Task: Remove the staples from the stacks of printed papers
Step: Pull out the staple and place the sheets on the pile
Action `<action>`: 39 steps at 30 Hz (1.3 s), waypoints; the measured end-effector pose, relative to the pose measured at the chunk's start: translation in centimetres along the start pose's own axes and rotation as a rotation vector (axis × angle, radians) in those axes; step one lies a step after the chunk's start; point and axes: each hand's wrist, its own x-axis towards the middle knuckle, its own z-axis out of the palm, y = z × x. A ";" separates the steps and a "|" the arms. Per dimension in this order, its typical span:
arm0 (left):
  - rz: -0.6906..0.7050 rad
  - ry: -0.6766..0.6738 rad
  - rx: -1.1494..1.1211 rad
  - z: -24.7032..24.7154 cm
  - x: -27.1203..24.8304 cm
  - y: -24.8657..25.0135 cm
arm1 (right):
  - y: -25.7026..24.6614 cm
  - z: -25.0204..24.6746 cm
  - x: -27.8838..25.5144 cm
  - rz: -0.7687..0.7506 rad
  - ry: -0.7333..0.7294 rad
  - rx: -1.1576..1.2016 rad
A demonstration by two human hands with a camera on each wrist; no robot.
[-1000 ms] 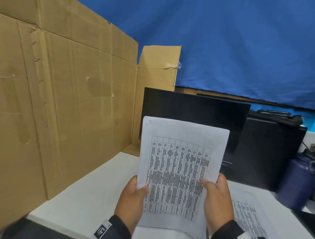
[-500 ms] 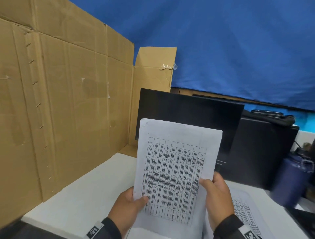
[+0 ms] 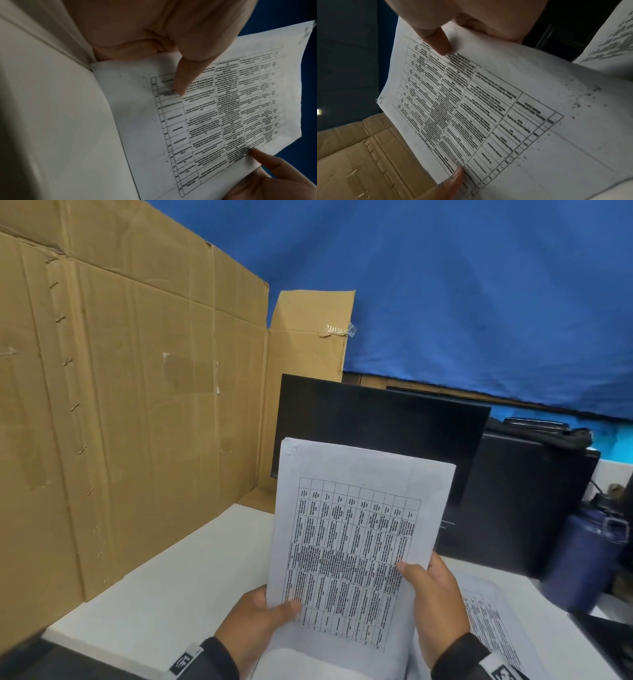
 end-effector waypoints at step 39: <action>0.760 0.833 1.316 5.7 -6.4 15.4 | -12.8 3.2 -0.9 -0.625 -0.089 -1.387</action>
